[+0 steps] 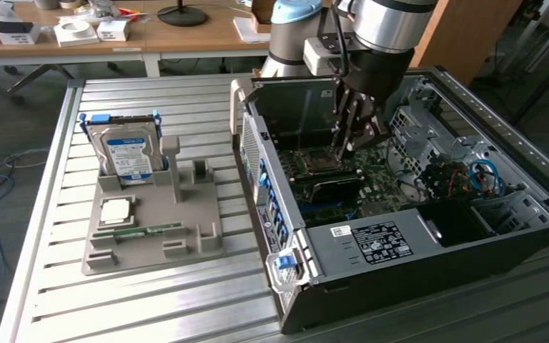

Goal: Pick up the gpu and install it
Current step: 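Insert the gpu into the slot, then press down on the gpu until it lock into place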

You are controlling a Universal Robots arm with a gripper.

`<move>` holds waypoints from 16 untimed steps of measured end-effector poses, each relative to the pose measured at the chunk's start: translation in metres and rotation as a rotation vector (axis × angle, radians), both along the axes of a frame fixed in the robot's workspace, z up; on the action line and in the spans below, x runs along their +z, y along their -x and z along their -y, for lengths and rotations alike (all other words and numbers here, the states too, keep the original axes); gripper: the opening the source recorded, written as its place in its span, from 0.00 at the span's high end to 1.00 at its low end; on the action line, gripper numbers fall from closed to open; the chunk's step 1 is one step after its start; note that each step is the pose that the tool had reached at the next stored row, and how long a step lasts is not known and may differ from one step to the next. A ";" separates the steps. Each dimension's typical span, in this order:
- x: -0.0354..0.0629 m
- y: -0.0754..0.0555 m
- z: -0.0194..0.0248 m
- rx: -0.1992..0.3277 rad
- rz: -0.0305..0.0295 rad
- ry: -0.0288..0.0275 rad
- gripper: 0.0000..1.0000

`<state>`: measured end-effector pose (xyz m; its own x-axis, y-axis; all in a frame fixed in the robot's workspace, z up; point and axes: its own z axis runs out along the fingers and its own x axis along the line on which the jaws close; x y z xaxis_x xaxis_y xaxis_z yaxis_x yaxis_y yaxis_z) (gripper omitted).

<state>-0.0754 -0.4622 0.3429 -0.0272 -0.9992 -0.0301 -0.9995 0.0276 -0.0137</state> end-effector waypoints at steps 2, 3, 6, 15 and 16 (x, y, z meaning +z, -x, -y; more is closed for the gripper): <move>0.0000 0.000 0.0000 0.000 0.0000 0.0000 0.67; 0.0000 -0.001 0.0000 0.000 0.0000 0.0000 0.67; 0.0000 -0.001 0.0000 0.000 0.0000 0.0001 0.67; 0.0000 -0.004 0.0000 0.000 0.0000 0.0001 0.67; 0.0000 -0.004 0.0000 0.000 0.0000 0.0000 0.67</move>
<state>-0.0713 -0.4622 0.3429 -0.0271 -0.9992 -0.0300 -0.9995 0.0275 -0.0137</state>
